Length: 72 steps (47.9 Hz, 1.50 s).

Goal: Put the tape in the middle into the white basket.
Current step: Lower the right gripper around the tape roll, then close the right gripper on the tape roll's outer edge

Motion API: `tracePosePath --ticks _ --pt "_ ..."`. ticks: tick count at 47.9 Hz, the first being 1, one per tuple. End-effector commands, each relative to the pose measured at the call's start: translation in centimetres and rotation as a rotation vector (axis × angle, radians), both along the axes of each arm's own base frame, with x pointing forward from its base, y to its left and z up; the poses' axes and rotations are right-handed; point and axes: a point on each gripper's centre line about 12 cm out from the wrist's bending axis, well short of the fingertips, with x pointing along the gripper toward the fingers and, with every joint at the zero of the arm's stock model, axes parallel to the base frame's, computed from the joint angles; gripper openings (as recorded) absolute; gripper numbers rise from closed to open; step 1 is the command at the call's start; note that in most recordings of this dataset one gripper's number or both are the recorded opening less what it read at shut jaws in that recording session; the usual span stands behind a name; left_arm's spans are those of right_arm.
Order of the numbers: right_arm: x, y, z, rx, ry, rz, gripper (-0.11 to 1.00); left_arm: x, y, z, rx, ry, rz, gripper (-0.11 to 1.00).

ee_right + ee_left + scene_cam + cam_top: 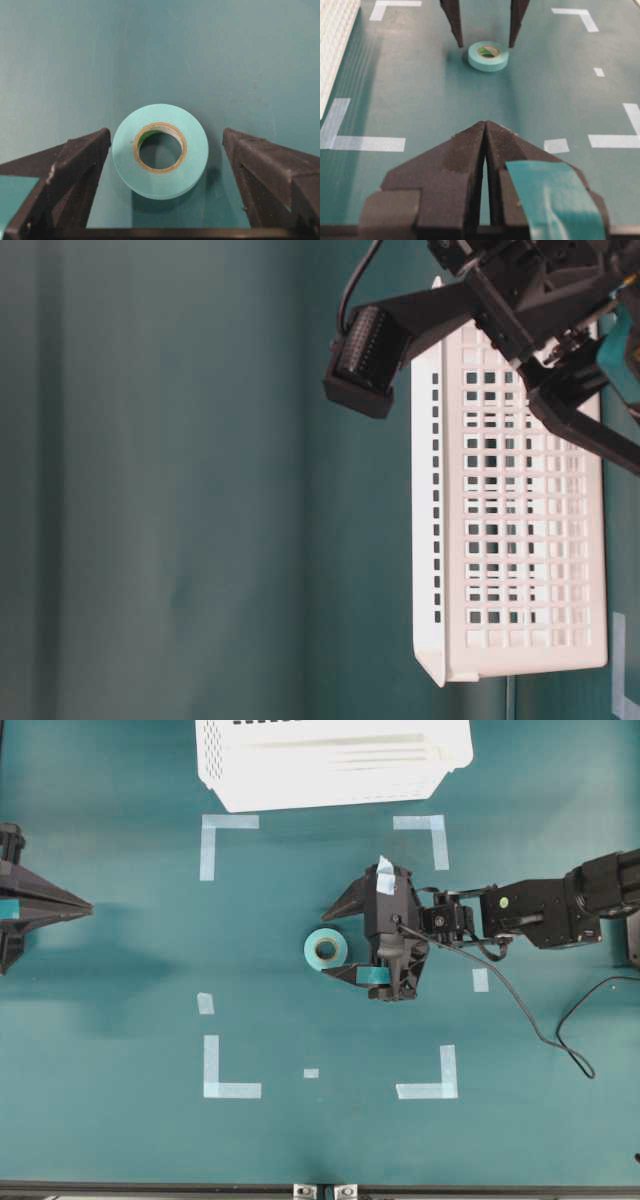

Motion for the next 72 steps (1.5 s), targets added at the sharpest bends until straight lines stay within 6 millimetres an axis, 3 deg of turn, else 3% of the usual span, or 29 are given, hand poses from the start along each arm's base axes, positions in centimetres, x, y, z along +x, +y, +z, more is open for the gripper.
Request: tracePosePath --ticks 1,72 --pt "0.7 0.3 1.0 0.003 -0.035 0.005 0.98 0.1 0.0 0.5 -0.003 -0.014 -0.002 -0.11" --pt "1.6 0.3 -0.5 0.008 -0.010 -0.003 0.97 0.1 0.0 0.5 -0.003 -0.014 -0.002 -0.11"
